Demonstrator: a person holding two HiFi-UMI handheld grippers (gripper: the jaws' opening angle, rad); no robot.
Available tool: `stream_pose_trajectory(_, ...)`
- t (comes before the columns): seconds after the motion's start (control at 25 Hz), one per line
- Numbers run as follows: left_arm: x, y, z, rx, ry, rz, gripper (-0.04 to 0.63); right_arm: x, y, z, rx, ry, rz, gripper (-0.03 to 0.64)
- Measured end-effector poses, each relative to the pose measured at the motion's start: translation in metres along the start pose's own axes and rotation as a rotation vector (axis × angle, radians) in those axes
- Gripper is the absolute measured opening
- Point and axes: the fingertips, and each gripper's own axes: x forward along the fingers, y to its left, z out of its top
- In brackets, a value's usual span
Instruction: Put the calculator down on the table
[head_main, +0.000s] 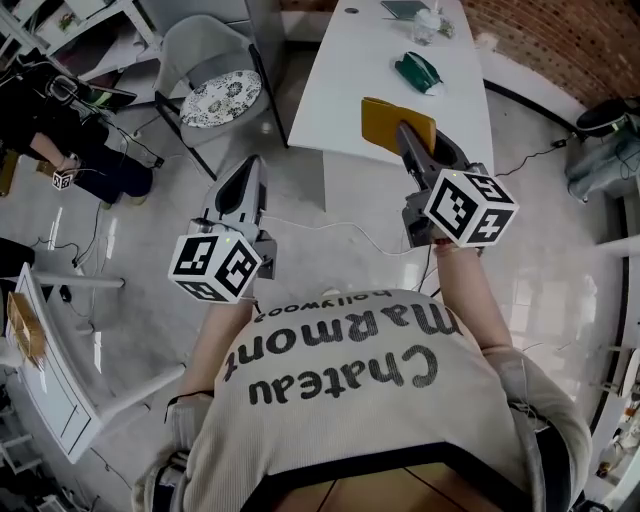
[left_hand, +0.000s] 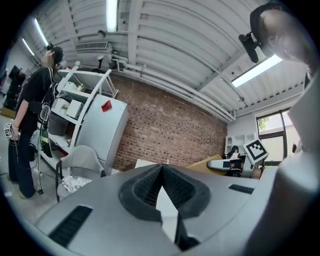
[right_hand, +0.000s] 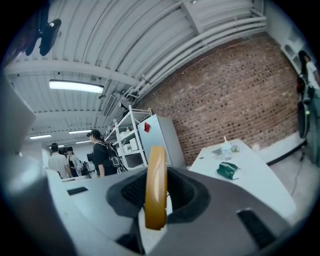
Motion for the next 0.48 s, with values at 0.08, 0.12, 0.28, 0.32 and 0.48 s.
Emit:
stream_pose_trajectory(0.08, 0.002, 0.01, -0.007, -0.004, 0.022, 0.0, 0.0, 0.009, -0.006, -0.013, 0.031, 0.021, -0.018, 0.091)
stream_pose_trajectory(0.12, 0.003, 0.015, -0.013, -0.016, 0.037, 0.001, 0.0, 0.013, -0.01, -0.021, 0.047, 0.038, -0.027, 0.091)
stream_pose_trajectory(0.28, 0.006, 0.036, -0.039, -0.075, 0.09, 0.036, 0.0, 0.027, -0.023, -0.053, 0.115, 0.112, -0.05, 0.091)
stream_pose_trajectory(0.32, 0.006, 0.041, -0.043, -0.085, 0.092, 0.05, 0.0, 0.03, -0.026, -0.06, 0.125, 0.129, -0.054, 0.091)
stream_pose_trajectory(0.48, 0.009, 0.057, -0.053, -0.106, 0.096, 0.094, 0.0, 0.05, -0.039, -0.081, 0.139, 0.192, -0.066, 0.091)
